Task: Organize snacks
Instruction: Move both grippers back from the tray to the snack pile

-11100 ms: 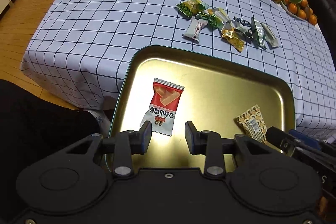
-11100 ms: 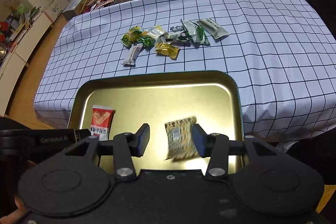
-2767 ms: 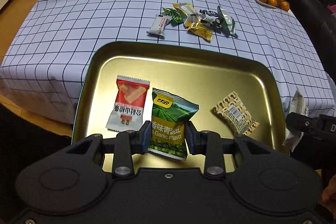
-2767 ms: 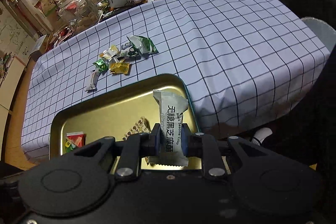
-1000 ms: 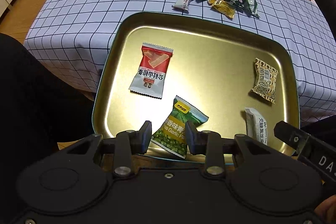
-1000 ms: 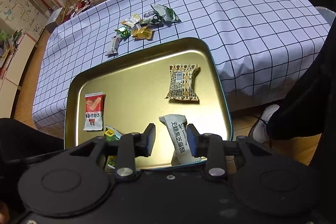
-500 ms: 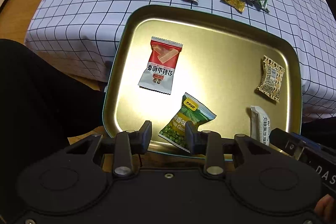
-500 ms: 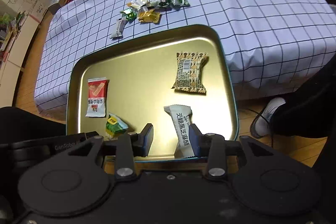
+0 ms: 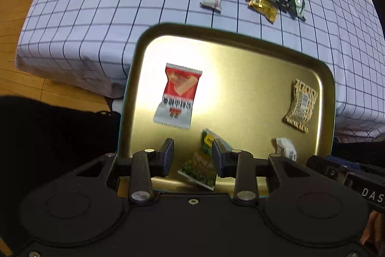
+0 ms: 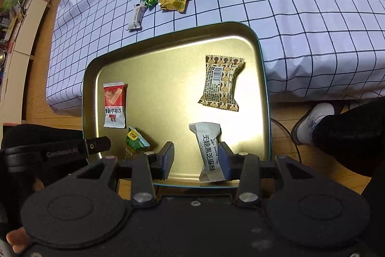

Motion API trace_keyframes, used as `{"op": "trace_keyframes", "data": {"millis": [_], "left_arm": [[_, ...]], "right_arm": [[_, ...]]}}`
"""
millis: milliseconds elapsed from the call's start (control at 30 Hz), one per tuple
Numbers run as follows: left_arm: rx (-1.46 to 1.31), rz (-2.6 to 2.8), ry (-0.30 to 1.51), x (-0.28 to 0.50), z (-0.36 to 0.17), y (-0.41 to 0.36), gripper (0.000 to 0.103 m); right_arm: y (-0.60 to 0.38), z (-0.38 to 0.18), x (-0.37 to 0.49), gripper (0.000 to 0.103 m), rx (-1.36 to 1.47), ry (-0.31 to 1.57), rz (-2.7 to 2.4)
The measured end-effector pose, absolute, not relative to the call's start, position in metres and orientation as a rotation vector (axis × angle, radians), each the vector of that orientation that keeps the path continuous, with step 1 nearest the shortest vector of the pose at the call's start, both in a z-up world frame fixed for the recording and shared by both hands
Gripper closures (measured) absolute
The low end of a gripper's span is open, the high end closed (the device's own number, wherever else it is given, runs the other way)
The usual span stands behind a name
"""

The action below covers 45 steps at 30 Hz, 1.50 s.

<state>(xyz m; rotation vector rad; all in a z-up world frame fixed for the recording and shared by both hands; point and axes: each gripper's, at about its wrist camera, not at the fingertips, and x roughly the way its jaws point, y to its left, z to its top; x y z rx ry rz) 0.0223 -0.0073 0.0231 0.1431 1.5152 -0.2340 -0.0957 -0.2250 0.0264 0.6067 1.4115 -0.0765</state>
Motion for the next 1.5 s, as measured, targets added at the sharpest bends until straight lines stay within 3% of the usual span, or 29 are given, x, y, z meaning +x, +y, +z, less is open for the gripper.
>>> {"op": "trace_keyframes", "data": {"millis": [567,1067,1500], "left_arm": [[0.158,-0.195,1.396,0.117,0.047,-0.049,0.06],[0.114,-0.22,1.522,0.177,-0.017,-0.092,0.06],[0.217,-0.194,1.494,0.212,-0.046,-0.112,0.057]], "right_arm": [[-0.261,0.042,-0.005,0.06,0.492,1.338,-0.135],[-0.272,0.008,0.094,0.06,0.478,1.321,-0.188],[-0.27,-0.043,0.152,0.06,0.361,1.334,-0.279]]}}
